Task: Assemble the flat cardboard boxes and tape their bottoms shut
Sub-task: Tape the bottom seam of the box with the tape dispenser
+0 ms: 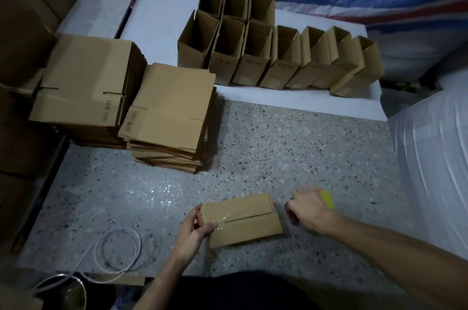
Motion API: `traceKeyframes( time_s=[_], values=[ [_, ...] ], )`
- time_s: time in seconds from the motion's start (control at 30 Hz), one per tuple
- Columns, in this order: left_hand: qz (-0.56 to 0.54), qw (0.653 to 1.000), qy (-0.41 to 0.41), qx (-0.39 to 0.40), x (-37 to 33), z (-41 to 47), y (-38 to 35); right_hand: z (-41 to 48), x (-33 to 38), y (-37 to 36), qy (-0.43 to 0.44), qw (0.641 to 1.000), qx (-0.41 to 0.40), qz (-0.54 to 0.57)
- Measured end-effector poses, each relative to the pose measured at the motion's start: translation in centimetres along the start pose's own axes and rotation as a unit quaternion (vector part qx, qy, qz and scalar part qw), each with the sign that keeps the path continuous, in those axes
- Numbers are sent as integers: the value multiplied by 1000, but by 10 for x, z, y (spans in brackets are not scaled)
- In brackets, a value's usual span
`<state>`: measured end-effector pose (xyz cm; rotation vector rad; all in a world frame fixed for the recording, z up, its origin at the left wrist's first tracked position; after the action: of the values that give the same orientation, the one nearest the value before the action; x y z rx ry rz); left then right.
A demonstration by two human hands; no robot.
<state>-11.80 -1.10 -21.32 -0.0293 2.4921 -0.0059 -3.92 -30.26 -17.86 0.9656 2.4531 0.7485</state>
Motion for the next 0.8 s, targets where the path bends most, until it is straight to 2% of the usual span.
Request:
traceKeyframes(
  time_s=[0.07, 0.23, 0.4, 0.43, 0.47, 0.5, 0.53, 0.57, 0.63, 0.67, 0.7, 0.77, 0.8],
  values=[
    [8, 1000, -10, -7, -6, 1, 0, -3, -16, -14, -59, 994, -41, 88],
    [8, 1000, 11, -24, -6, -2, -5, -15, -19, -51, -124, 977, -89, 149],
    [24, 999, 2, -35, -15, -10, -16, -5, 23, -73, -143, 930, -100, 323],
    [21, 999, 3, -34, -14, -11, -19, -3, 30, -69, -162, 921, -116, 336],
    [12, 999, 4, -39, -12, -11, -20, -4, 32, -64, -199, 893, -162, 369],
    [-2, 999, 4, -47, -10, -10, -20, -6, 31, -55, -243, 841, -224, 429],
    [-15, 999, 3, -52, -10, -11, -20, -10, 31, -44, -277, 760, -277, 518],
    [-20, 998, 3, -53, -10, -11, -21, -12, 32, -34, -287, 663, -297, 625],
    [-13, 999, 0, -49, -12, -11, -23, -2, 46, -14, -231, 427, -252, 837],
    [-6, 999, 2, -49, -14, -11, -24, 3, 50, -8, -221, 381, -216, 871],
    [0, 999, 6, -47, -14, -11, -24, 4, 49, -2, -214, 423, -189, 860],
    [9, 999, 17, -41, -16, -9, -23, 1, 43, 6, -207, 598, -171, 755],
    [17, 999, 18, -37, -18, -8, -22, 1, 40, 7, -206, 663, -169, 700]
  ],
)
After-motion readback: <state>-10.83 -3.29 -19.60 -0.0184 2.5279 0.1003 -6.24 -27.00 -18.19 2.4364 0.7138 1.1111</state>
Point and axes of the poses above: each hand's wrist, its own z-axis towards the middle knuckle, its own y-axis out of the back of the hand, x = y × z, the point moved 6 cm from there along z, towards the middle knuckle, and after that the axes turned 8 degrees about y, right-handed, at the moved point
